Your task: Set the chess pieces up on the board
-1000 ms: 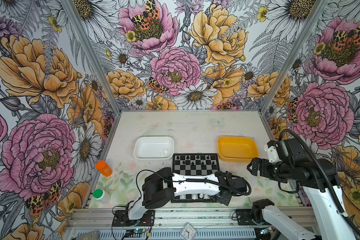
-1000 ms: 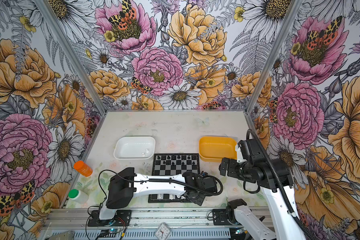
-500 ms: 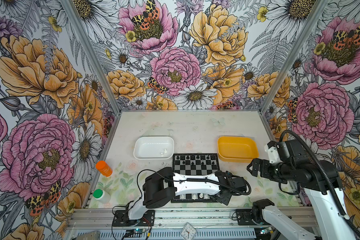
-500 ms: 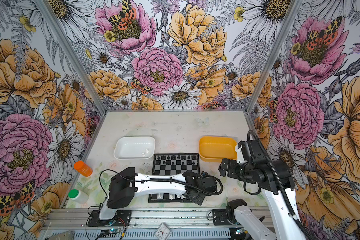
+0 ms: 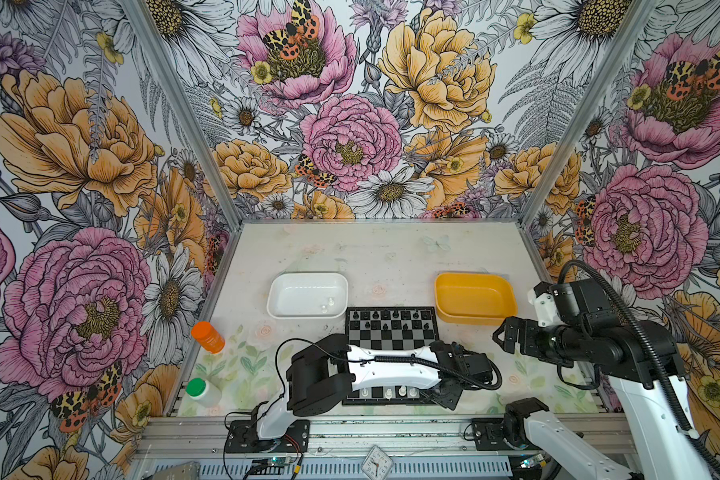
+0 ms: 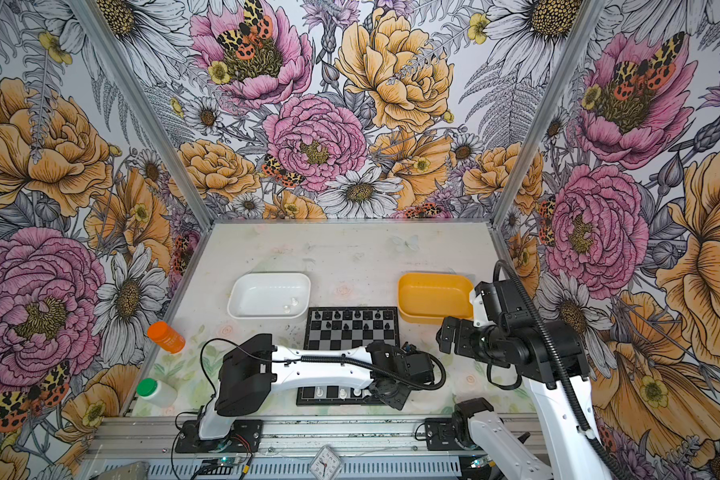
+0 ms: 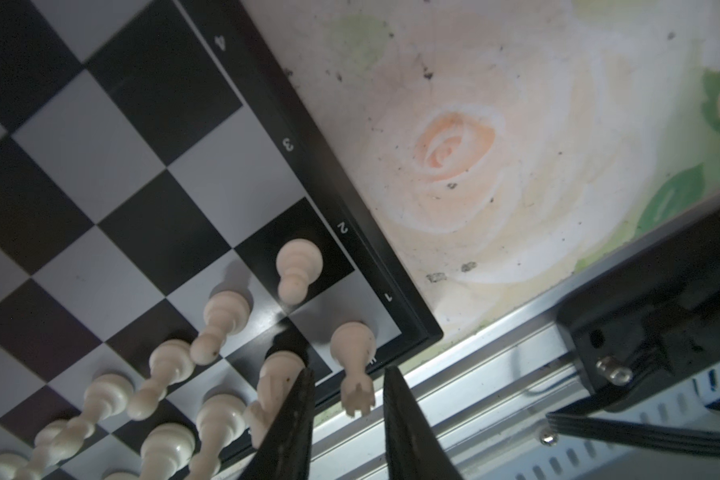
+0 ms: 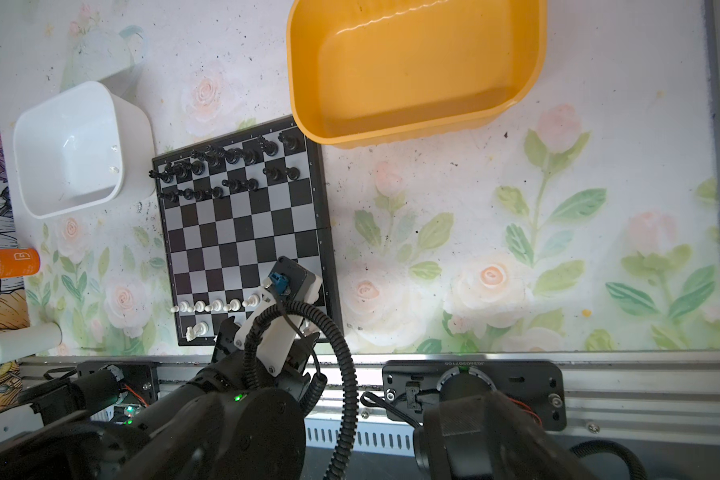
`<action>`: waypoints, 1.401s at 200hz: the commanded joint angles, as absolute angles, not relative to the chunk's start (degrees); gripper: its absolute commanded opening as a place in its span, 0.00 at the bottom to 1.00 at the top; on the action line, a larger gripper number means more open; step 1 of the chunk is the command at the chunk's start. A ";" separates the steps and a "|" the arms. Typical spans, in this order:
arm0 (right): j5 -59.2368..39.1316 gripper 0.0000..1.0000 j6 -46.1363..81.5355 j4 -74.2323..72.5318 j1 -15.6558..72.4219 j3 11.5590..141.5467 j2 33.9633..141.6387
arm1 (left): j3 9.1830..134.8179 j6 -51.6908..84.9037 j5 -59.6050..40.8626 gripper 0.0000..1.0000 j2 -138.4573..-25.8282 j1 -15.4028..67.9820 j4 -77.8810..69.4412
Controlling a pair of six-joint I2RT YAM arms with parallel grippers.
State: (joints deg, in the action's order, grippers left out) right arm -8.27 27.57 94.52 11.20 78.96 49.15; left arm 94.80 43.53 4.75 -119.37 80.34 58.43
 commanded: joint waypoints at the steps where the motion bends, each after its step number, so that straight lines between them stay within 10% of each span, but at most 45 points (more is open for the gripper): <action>1: -8.83 0.98 27.69 102.22 11.04 79.55 48.37 | 96.22 43.26 4.83 0.31 -117.70 79.55 57.73; 280: -11.17 0.98 25.31 97.79 11.14 80.47 51.42 | 91.51 49.11 14.02 0.31 -102.36 72.34 60.59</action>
